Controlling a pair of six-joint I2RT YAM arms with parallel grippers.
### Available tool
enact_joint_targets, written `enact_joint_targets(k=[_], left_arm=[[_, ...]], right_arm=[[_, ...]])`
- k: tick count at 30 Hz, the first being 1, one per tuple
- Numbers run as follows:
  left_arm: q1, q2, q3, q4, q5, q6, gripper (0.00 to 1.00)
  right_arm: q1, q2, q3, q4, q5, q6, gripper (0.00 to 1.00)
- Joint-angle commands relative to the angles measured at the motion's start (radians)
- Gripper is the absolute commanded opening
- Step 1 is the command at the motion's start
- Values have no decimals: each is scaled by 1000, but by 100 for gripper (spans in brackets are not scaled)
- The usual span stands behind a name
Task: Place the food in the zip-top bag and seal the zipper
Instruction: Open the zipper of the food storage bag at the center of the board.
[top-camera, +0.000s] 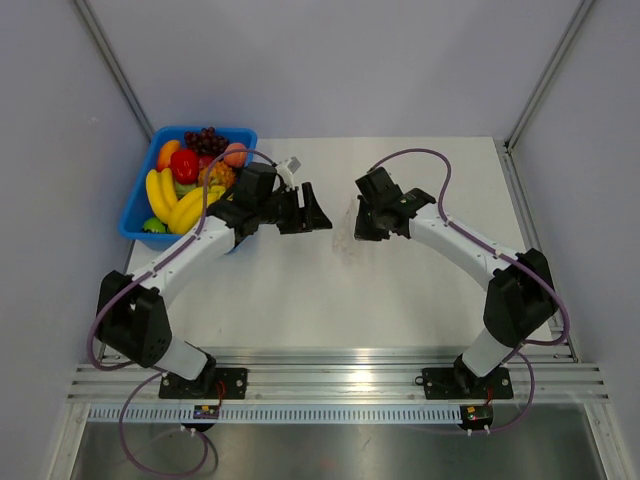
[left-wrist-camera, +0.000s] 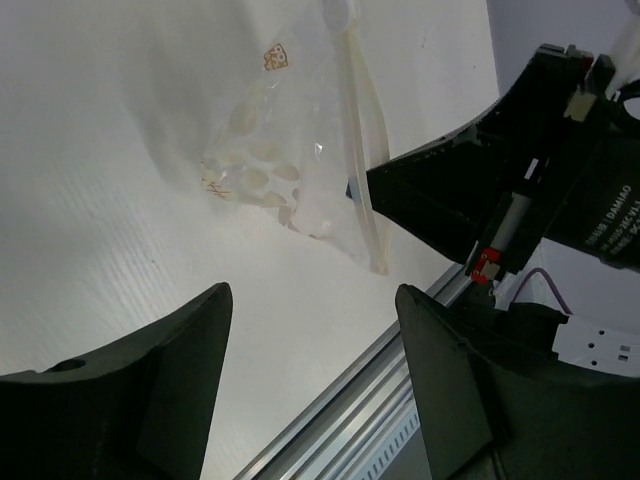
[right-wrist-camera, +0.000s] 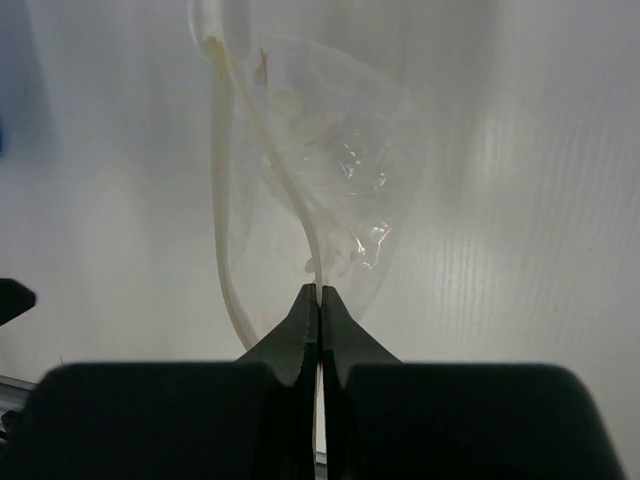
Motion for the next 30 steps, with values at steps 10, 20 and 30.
enact_joint_targets(k=[10, 20, 30], left_arm=[[-73, 193, 147, 136, -30, -159, 65], [-107, 276, 196, 109, -49, -142, 58], [-116, 328, 190, 52, -109, -113, 36]], right_arm=[[17, -24, 4, 39, -18, 11, 0], [17, -23, 7, 30, -24, 5, 0], [17, -29, -3, 23, -21, 7, 0]])
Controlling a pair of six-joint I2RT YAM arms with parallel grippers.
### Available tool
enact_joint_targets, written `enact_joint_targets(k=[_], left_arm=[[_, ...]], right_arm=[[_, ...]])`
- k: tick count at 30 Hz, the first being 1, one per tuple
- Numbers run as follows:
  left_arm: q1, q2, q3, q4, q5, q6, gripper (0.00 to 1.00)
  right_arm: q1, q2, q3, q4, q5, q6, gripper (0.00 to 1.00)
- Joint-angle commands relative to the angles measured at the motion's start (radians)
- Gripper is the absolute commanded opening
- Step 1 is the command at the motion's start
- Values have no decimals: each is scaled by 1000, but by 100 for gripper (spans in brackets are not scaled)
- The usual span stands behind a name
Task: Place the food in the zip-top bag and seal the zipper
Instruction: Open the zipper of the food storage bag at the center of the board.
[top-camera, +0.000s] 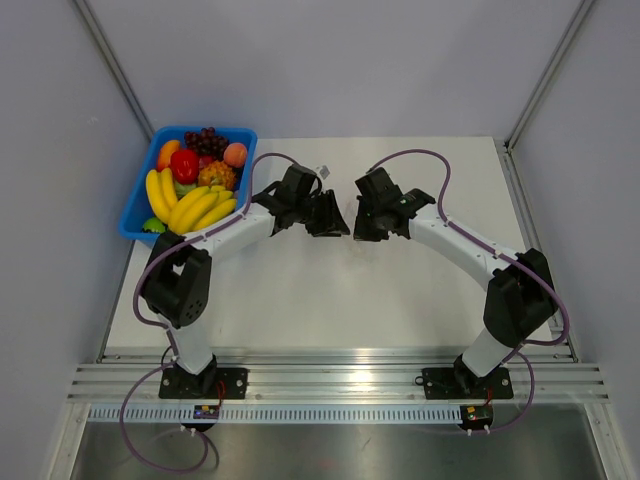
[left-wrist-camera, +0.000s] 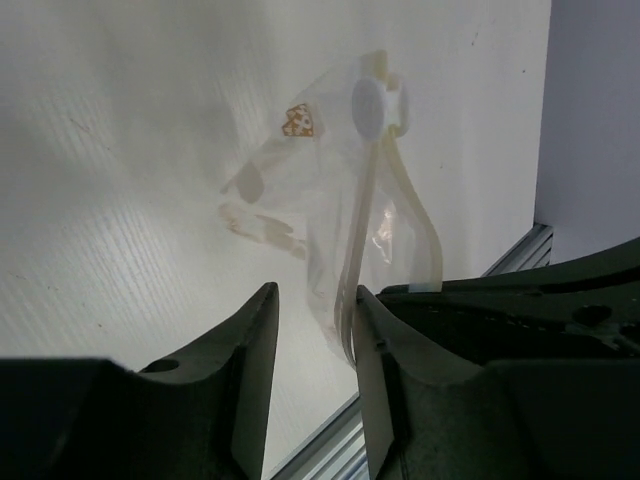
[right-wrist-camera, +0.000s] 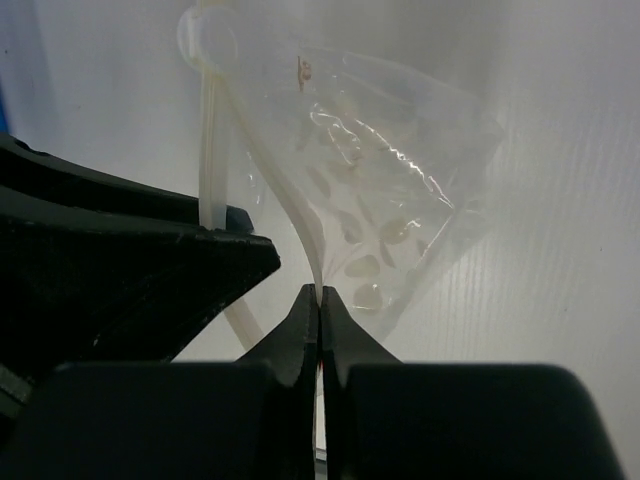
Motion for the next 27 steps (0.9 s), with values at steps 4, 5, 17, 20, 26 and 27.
enact_joint_targets(k=[4, 5, 17, 20, 26, 27], left_arm=[[-3, -10, 38, -51, -86, 60, 9], [-1, -11, 38, -73, -101, 73, 3], [23, -120, 0, -266, -176, 239, 0], [26, -171, -29, -294, -204, 264, 0], [37, -217, -41, -336, -231, 294, 0], [38, -214, -38, -343, -236, 297, 0]], right_arm=[[15, -37, -11, 14, 6, -3, 0], [16, -37, -14, 14, 4, -5, 0], [16, -20, 51, 23, 24, -46, 0], [15, 17, 75, 23, 26, -51, 0], [15, 54, 103, 51, 7, -38, 0], [15, 54, 106, 54, 1, -38, 0]])
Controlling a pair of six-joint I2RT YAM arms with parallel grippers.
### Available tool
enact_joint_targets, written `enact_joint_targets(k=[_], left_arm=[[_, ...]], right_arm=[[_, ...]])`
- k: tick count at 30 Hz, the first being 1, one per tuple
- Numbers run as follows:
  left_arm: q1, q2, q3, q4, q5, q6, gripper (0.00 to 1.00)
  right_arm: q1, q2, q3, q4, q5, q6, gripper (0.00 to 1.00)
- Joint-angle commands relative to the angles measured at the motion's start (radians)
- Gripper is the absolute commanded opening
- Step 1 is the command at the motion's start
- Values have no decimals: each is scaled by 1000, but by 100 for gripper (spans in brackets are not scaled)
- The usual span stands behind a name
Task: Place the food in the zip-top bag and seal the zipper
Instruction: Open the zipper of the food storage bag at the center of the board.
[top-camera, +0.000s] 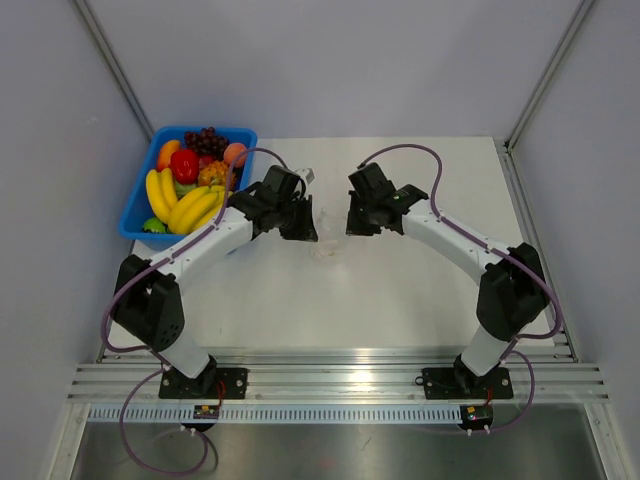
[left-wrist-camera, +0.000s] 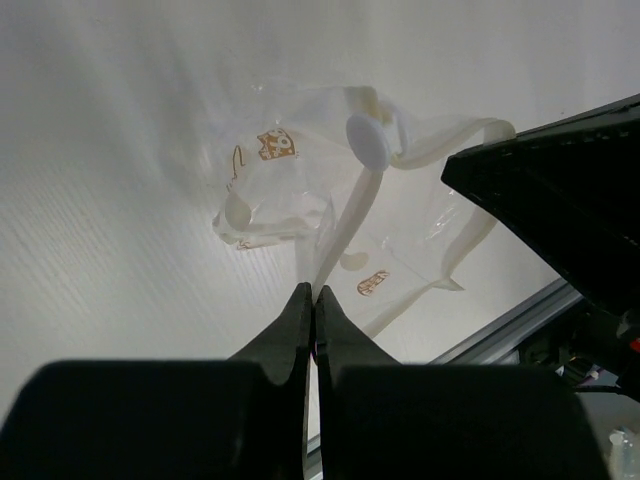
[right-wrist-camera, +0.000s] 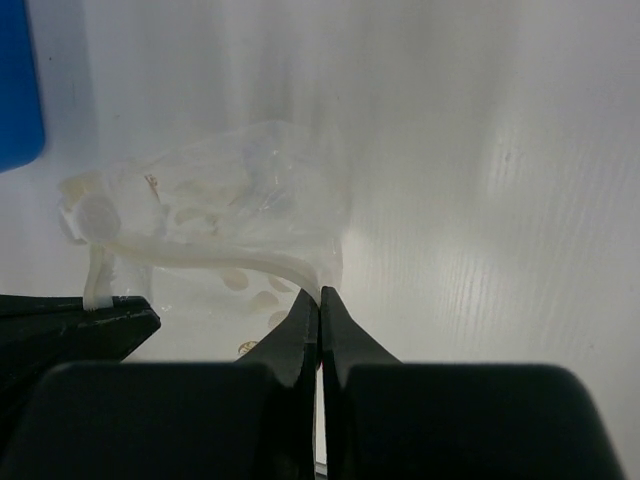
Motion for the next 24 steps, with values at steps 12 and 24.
enact_joint_targets(k=[12, 24], left_arm=[[32, -1, -22, -41, -48, 52, 0], [32, 5, -36, -18, 27, 2, 0]], right_arm=[[4, 15, -1, 62, -26, -17, 0], [10, -13, 39, 9, -35, -76, 37]])
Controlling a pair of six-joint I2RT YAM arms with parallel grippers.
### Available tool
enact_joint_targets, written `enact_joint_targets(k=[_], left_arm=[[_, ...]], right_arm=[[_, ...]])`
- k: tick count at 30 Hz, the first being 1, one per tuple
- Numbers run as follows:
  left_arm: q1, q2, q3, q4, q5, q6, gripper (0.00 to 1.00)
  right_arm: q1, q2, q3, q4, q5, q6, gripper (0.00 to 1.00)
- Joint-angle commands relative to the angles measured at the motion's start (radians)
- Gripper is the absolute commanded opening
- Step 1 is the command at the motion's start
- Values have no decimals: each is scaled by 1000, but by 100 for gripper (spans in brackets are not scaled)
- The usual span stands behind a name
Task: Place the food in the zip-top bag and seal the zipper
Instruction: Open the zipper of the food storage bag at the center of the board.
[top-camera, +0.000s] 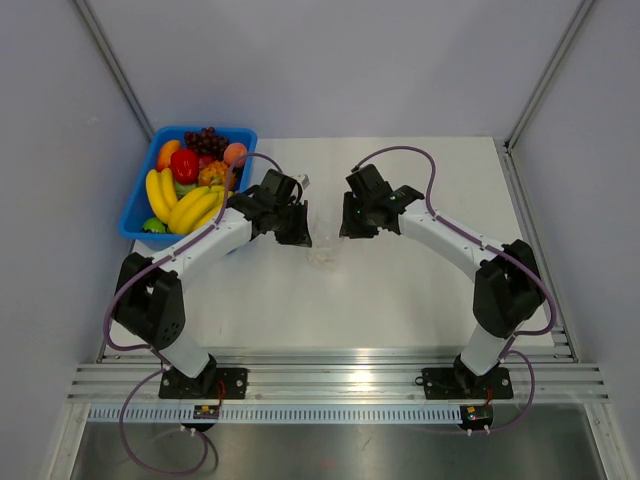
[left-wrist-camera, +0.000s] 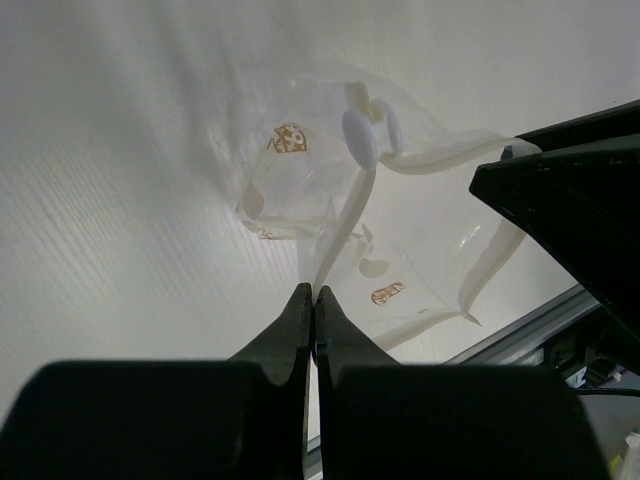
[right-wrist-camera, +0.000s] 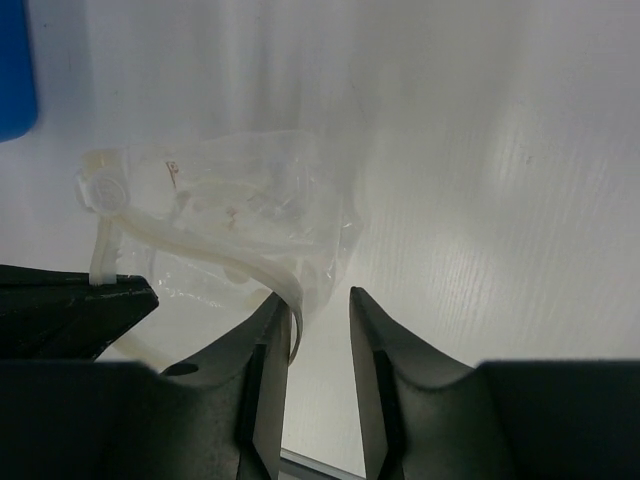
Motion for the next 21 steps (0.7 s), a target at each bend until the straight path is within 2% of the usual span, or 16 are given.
enact_joint_targets(k=[1, 13, 21], left_arm=[[6, -2, -2, 10, 37, -25, 0], [4, 5, -5, 27, 55, -43, 0], [9, 10, 7, 10, 67, 31, 0]], right_arm=[[9, -45, 41, -12, 10, -42, 37], [79, -23, 112, -36, -13, -59, 37], [78, 31, 82, -38, 16, -56, 27]])
